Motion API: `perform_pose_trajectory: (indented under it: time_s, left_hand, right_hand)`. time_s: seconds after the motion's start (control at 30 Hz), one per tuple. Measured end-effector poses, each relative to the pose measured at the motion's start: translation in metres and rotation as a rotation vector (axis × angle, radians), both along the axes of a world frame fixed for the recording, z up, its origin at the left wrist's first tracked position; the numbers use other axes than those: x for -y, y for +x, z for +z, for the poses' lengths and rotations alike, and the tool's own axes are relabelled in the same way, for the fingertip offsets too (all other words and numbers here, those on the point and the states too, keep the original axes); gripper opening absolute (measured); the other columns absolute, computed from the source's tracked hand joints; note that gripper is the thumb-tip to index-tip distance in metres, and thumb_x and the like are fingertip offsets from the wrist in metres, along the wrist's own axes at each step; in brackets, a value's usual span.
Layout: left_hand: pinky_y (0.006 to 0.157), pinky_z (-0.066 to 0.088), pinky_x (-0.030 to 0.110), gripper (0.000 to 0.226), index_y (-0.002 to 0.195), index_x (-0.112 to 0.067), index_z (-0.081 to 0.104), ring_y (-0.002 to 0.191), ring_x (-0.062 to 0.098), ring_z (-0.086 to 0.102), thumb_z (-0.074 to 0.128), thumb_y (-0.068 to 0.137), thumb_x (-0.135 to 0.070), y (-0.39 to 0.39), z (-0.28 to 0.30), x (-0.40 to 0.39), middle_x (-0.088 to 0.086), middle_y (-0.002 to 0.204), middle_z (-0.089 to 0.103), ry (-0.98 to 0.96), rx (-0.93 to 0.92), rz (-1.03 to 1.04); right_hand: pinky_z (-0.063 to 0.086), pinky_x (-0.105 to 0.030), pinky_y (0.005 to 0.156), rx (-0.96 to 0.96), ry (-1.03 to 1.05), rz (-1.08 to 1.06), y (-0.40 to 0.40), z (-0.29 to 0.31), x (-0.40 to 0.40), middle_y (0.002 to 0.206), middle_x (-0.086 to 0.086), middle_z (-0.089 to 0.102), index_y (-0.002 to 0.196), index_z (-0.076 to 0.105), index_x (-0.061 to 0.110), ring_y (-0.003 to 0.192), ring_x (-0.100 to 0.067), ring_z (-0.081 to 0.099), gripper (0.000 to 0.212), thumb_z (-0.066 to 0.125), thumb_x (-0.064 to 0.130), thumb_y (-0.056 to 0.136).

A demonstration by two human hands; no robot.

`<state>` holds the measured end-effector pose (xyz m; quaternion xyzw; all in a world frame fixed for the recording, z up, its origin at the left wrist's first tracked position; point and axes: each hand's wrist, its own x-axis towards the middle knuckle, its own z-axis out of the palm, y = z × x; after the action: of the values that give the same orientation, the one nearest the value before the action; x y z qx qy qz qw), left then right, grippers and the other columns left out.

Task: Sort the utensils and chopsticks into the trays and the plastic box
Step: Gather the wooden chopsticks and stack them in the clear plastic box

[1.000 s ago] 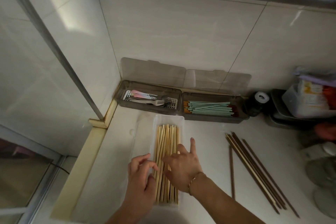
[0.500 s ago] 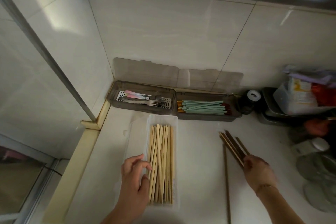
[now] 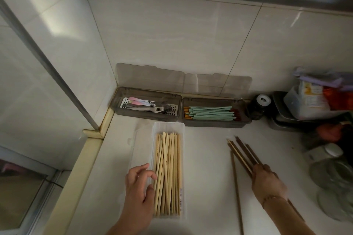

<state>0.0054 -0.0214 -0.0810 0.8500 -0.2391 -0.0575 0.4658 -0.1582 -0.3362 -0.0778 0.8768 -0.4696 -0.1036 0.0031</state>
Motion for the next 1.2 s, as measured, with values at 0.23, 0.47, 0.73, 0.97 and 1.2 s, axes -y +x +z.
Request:
perform_pose_trajectory:
  time_s: [0.23,0.47,0.73,0.97,1.2]
  left_hand:
    - [0.101,0.025,0.020,0.048,0.094,-0.044,0.050,0.129,0.005,0.033,0.046,0.074,-0.001,-0.001,0.002,-0.001,-0.020,0.126,0.034,0.003,-0.005,-0.006]
    - [0.102,0.025,0.020,0.054,0.092,-0.042,0.050,0.129,0.008,0.035,0.051,0.076,0.009,-0.002,0.003,0.000,-0.018,0.125,0.034,0.000,0.000,0.000]
    - [0.102,0.023,0.018,0.049,0.090,-0.035,0.055,0.128,0.000,0.033,0.053,0.076,0.012,-0.001,0.002,0.000,-0.023,0.127,0.032,0.024,-0.027,0.011]
    - [0.100,0.025,0.018,0.038,0.089,-0.036,0.054,0.128,0.003,0.033,0.044,0.071,-0.004,-0.001,0.006,0.001,-0.026,0.125,0.031,-0.001,-0.019,0.016]
    - [0.101,0.025,0.020,0.039,0.090,-0.034,0.054,0.127,0.006,0.035,0.044,0.069,-0.003,-0.001,0.005,0.001,-0.025,0.126,0.031,-0.017,-0.021,0.019]
  right_hand:
    - [0.051,-0.029,0.073,-0.039,0.109,-0.050,0.004,0.002,0.003,0.110,0.006,0.051,0.108,0.057,0.028,0.089,-0.016,0.061,0.020,0.042,0.033,0.096]
    - [0.053,-0.032,0.058,0.339,0.224,-0.091,0.022,0.042,-0.011,0.077,0.002,0.057,0.095,0.052,0.022,0.063,-0.015,0.057,0.008,0.044,0.021,0.096]
    - [0.050,-0.020,0.075,0.776,0.359,0.522,0.083,0.082,-0.120,0.082,0.017,0.066,0.095,0.064,0.034,0.078,0.000,0.061,0.020,0.052,0.019,0.088]
    - [0.008,-0.066,0.111,0.174,0.067,0.858,0.122,0.053,-0.154,0.081,0.010,0.069,0.096,0.063,0.030,0.110,-0.023,0.049,0.019,0.047,0.033,0.086]
    - [-0.022,-0.069,0.100,-0.109,0.088,0.944,0.132,0.047,-0.155,0.114,0.001,0.065,0.128,0.047,0.030,0.133,-0.033,0.031,0.038,0.044,0.039,0.091]
